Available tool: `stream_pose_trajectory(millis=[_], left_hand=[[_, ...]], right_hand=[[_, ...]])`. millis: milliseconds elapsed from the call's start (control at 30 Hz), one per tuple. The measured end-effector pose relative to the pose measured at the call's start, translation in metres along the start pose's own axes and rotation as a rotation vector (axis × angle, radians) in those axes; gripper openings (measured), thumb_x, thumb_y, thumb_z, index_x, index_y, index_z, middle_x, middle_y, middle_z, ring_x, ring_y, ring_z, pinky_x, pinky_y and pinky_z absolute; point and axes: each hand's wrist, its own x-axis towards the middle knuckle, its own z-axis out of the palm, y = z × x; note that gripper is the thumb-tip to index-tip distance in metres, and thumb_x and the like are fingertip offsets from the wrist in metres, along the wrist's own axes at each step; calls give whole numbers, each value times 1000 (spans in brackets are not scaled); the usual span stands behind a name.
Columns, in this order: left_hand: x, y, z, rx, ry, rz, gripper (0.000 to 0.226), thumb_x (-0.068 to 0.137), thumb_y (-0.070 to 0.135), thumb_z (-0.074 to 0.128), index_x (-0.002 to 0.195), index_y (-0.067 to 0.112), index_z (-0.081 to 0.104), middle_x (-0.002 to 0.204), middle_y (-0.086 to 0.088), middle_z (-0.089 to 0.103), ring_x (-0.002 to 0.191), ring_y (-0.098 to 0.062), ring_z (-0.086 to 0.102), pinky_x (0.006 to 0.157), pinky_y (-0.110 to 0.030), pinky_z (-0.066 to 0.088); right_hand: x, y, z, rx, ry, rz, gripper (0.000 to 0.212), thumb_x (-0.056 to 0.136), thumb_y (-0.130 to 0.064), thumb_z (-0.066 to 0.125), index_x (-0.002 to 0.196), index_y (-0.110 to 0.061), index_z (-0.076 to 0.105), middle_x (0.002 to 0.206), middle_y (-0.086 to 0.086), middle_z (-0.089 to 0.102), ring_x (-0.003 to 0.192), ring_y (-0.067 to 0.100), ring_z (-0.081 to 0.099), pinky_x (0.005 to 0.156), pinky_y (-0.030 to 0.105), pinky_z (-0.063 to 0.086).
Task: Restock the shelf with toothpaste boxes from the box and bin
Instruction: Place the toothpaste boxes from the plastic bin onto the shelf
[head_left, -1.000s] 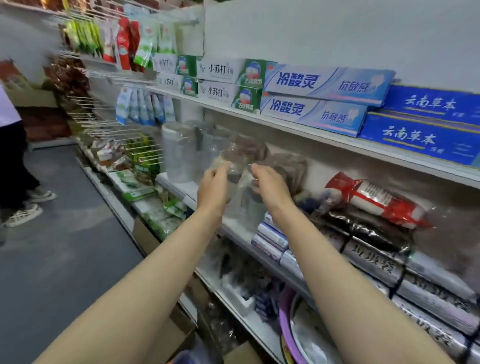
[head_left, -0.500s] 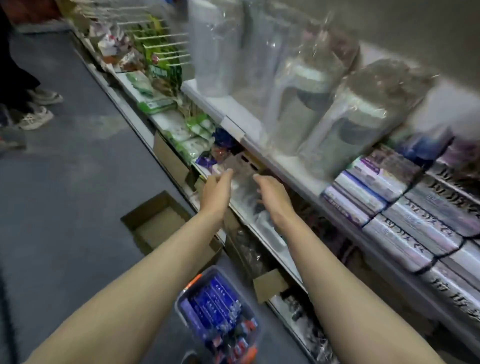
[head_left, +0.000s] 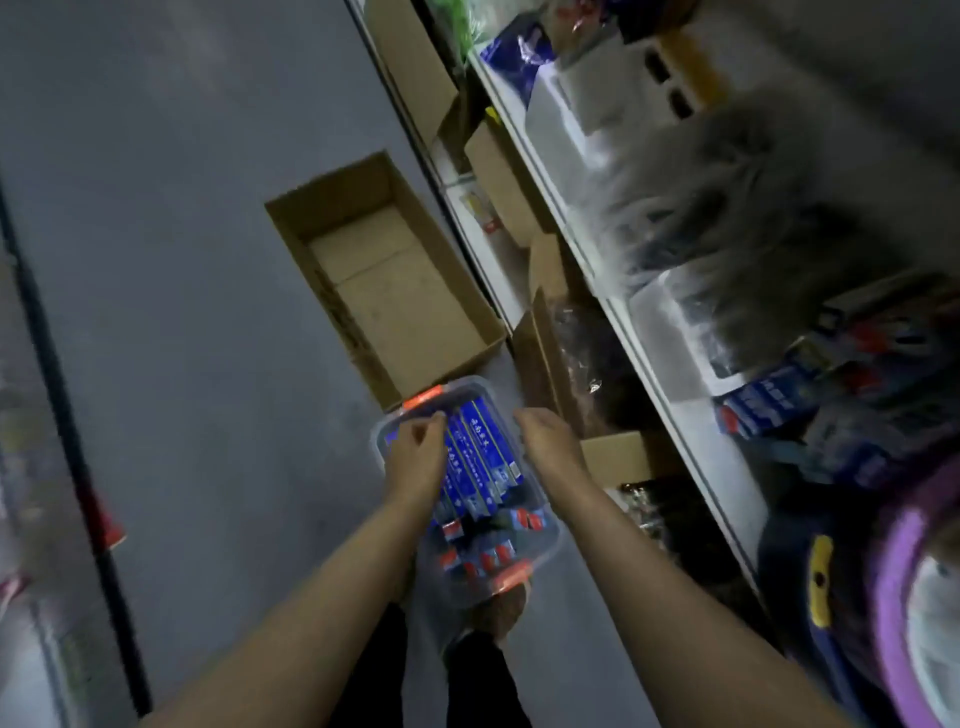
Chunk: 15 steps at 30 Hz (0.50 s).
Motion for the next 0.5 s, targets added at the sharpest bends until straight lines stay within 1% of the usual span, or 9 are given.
stream_pose_trajectory(millis=[33,67,167,200,267,333,367,433,500], left_hand=[[15,-26,4,10,12,-32,29,99,38,53,77,20,60,75,-6,65,78,-27,60,74,-38,47],[27,-48,7,17,13,-57,31,99,37,53,75,19,59,72,-4,63,77,-26,60,72,-37,46],[62,-107,23,12,-12,-117,34,96,45,54,86,14,65,88,-6,71,85,-25,66,78,-39,52],[71,-119,29,20,-5,-128,33,97,43,54,89,14,64,92,-7,71,88,-25,66,79,-39,52],[90,-139,39,40,-6,-127,25,101,36,53,95,14,62,96,-3,68,91,-21,62,75,-33,46],[106,-159,50,78,-48,-113,21,102,37,51,103,18,59,100,3,63,95,-16,59,79,-30,43],[113,-168,56,101,-76,-103,21,102,41,49,106,22,58,103,3,61,98,-17,58,84,-31,44],[129,-188,69,108,-117,-98,28,103,45,45,114,22,58,114,3,60,105,-17,56,90,-31,42],[141,-201,83,66,-150,-140,39,105,44,41,131,18,56,121,7,53,110,-13,49,93,-27,35]], right_hand=[[19,23,14,-15,-20,37,36,91,-40,50,72,-11,60,70,6,61,69,22,58,72,26,50],[42,51,29,-20,-44,70,39,86,-43,49,74,-8,60,72,9,63,71,26,62,72,29,53],[116,139,67,9,-103,150,59,72,-56,49,89,-1,60,85,21,69,86,41,70,83,59,57],[136,161,76,24,-103,160,63,71,-57,49,93,1,60,88,23,68,87,41,71,82,63,56],[138,159,87,-1,-81,176,65,73,-53,47,95,7,59,88,28,64,80,33,70,81,63,56],[139,151,94,-33,-29,170,55,82,-44,47,96,8,57,91,32,59,77,30,64,78,55,56],[146,156,97,-37,-15,163,49,88,-39,48,99,7,59,97,31,60,81,31,63,79,48,55],[167,173,107,-21,33,159,37,96,-34,50,115,-4,63,113,21,65,101,33,63,90,43,52],[186,191,119,-3,70,135,39,100,-34,51,135,-17,56,130,9,62,114,28,60,97,40,50]])
